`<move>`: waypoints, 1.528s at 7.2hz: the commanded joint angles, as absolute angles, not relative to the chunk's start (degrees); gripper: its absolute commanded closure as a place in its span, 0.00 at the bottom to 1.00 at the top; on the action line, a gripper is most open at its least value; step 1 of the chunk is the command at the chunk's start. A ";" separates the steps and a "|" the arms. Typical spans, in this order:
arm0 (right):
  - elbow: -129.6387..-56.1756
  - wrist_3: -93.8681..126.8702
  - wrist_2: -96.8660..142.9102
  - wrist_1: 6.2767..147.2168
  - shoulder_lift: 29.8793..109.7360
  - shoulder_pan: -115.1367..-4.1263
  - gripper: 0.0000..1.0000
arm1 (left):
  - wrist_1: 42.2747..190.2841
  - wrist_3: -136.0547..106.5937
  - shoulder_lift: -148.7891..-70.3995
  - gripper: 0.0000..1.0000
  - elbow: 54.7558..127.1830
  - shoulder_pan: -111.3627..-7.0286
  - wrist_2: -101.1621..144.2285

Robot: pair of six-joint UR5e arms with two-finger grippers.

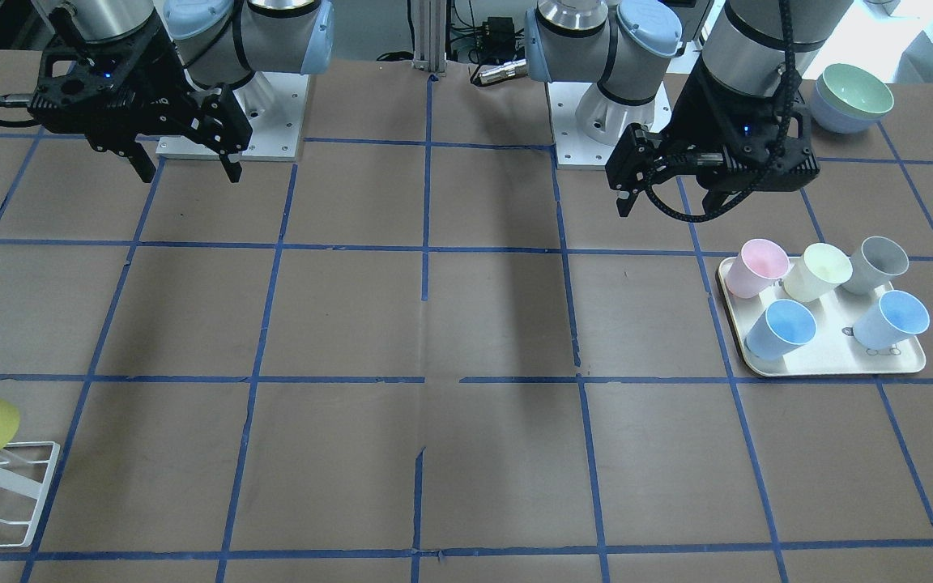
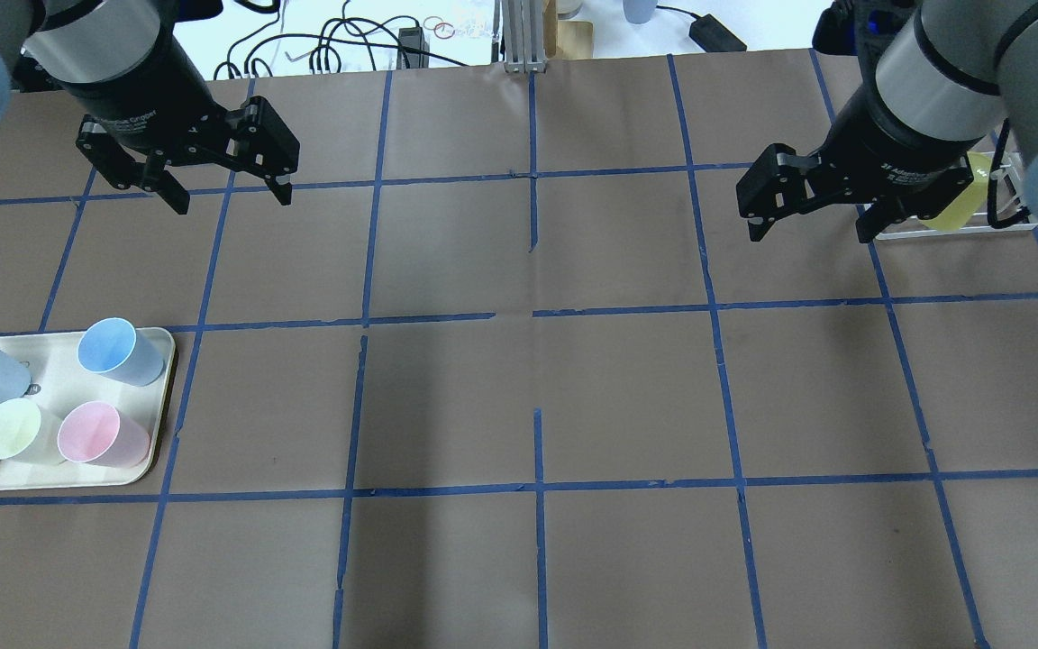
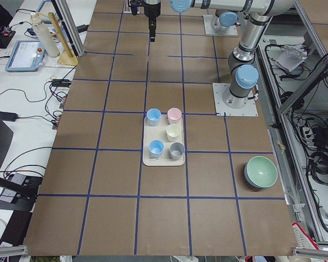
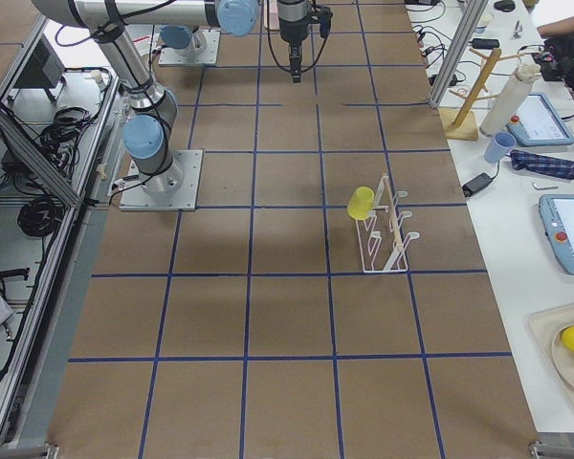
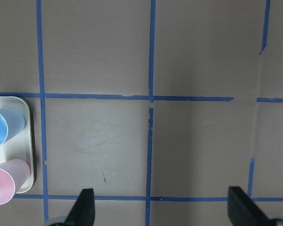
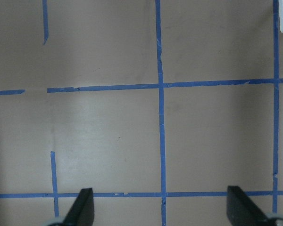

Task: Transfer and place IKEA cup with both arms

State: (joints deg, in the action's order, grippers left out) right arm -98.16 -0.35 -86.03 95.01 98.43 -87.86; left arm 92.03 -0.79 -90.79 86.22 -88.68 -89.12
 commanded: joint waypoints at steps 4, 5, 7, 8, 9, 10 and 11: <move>-98.88 -0.70 -86.83 94.66 97.82 -87.28 0.00 | 92.02 -0.79 -90.79 0.00 86.31 -88.68 -89.12; -98.96 -0.79 -86.84 94.40 97.82 -87.45 0.00 | 92.02 -0.79 -90.70 0.00 86.31 -88.68 -89.12; -98.88 -1.05 -86.84 95.53 97.65 -87.45 0.00 | 92.02 -0.79 -90.70 0.00 86.31 -88.68 -89.12; -98.79 -1.05 -87.01 95.89 97.65 -87.45 0.00 | 92.02 -0.79 -90.70 0.00 86.31 -88.68 -89.12; -98.79 -0.79 -87.01 95.89 97.65 -87.45 0.00 | 92.02 -0.79 -90.79 0.00 86.22 -88.68 -89.03; -98.79 -1.05 -86.92 95.89 97.65 -87.19 0.00 | 92.02 -0.79 -90.79 0.00 86.22 -88.68 -89.03; -98.79 -0.97 -87.01 95.89 97.65 -87.19 0.00 | 92.02 -0.79 -90.70 0.00 86.22 -88.68 -89.12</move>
State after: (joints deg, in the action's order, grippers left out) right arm -98.80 -0.98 -86.97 95.86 97.65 -87.27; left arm 92.02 -0.79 -90.76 86.23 -88.68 -89.06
